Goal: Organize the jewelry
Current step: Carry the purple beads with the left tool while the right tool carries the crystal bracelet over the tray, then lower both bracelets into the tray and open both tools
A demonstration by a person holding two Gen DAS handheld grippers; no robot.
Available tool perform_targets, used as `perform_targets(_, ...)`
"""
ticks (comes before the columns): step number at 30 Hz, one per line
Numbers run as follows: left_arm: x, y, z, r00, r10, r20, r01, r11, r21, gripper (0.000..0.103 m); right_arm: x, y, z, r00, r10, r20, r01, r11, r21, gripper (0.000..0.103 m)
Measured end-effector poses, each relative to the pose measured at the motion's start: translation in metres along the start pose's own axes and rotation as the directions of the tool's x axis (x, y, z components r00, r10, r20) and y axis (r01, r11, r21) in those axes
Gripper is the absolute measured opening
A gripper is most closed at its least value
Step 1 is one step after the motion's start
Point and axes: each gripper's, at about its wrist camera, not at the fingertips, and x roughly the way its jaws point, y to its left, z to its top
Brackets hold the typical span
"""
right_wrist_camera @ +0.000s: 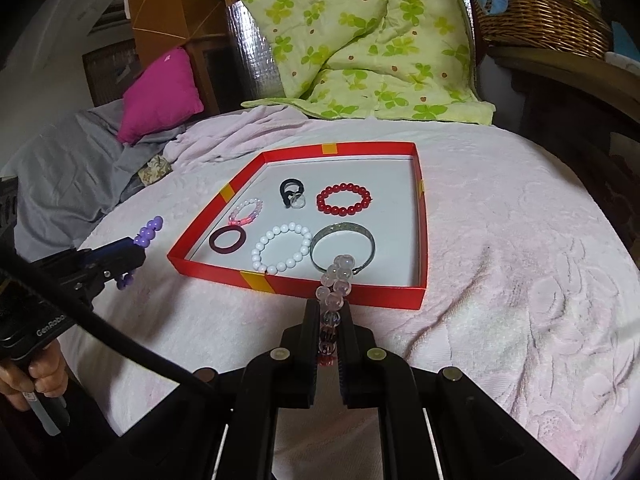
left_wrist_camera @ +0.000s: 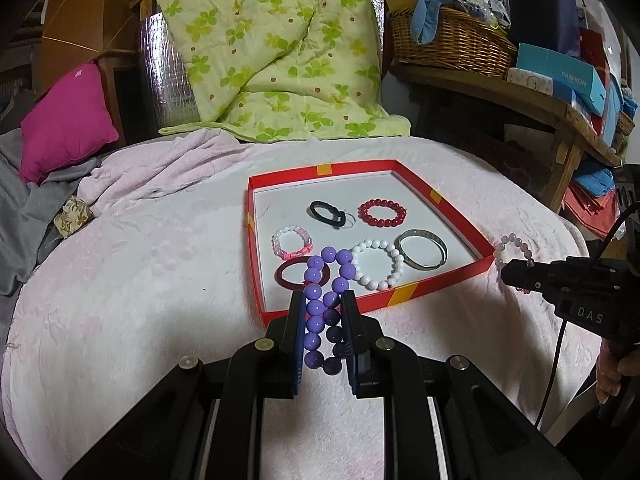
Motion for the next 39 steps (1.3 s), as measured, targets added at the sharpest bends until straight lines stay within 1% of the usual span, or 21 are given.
perform_targets(13,0.001,-0.009,0.014,1.000,0.001,0.020,-0.001,1.000,0.012,0.018,-0.003,-0.003,0.009,1.000,0.006,0.031,-0.007,0.999,0.032,0.009)
perform_targets(21,0.003,-0.009,0.035,0.999,0.026,0.039,-0.027,0.999,0.029,0.018,0.010,-0.005,0.029,0.999,0.019,0.030,-0.021,0.997,0.079,0.009)
perform_targets(27,0.017,-0.012,0.056,0.997,0.051,0.051,-0.054,0.997,0.063,0.018,0.026,-0.011,0.047,0.999,0.032,0.015,-0.033,0.991,0.133,0.009)
perform_targets(30,0.037,-0.011,0.066,0.999,0.041,0.023,-0.043,0.997,0.059,0.018,0.043,-0.017,0.061,0.999,0.046,-0.012,-0.043,0.982,0.183,0.009)
perform_targets(33,0.066,-0.006,0.069,0.999,0.006,-0.043,-0.004,0.999,0.039,0.018,0.067,-0.022,0.076,0.997,0.066,-0.051,-0.052,0.969,0.242,0.009)
perform_targets(36,0.096,0.001,0.070,0.992,-0.034,-0.124,0.034,0.999,-0.003,0.018,0.092,-0.024,0.085,0.992,0.065,-0.106,-0.033,0.959,0.282,0.009)
perform_targets(39,0.114,-0.001,0.073,0.986,-0.059,-0.158,0.062,0.998,0.010,0.019,0.116,-0.029,0.090,0.987,0.061,-0.149,-0.009,0.945,0.328,0.010)
